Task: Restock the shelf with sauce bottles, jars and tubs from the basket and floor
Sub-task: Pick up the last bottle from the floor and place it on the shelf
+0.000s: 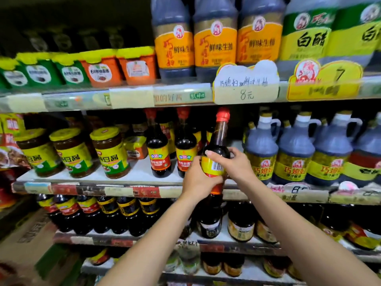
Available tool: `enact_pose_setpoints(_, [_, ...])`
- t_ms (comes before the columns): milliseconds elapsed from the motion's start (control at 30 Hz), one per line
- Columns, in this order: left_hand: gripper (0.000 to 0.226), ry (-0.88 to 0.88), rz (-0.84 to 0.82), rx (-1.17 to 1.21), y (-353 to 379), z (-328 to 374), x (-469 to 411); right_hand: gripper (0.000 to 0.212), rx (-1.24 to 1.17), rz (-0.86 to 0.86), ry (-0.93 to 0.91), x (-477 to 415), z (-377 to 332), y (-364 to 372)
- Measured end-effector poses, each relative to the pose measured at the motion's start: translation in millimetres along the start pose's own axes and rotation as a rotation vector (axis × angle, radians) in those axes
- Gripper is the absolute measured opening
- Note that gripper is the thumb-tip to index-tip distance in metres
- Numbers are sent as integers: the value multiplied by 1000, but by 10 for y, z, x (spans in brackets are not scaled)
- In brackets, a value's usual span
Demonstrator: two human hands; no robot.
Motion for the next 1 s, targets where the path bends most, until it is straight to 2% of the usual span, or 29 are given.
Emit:
enact_pose_setpoints(167, [58, 19, -17, 37, 29, 36, -252, 80, 8, 21, -11, -202, -17, -7])
enact_pose_setpoints(300, [62, 30, -4, 79, 68, -1, -419, 53, 100, 37, -82, -274, -100, -6])
enact_pose_setpoints(633, [77, 117, 3, 246, 269, -182, -766, 82, 264, 58, -220, -443, 33, 44])
enact_pose_setpoints(1000, [82, 116, -19, 275, 412, -315, -976, 81, 196, 60, -224, -607, 244, 84])
Point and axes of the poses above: each hand's wrist, its own x-axis away from the middle knuckle, its own y-axis out of the palm, z = x × y, the point moved 2 cm from there along -x, towards the middle knuckle, and after that the axes turned 9 degrees about -y, right-handed, at the moved point
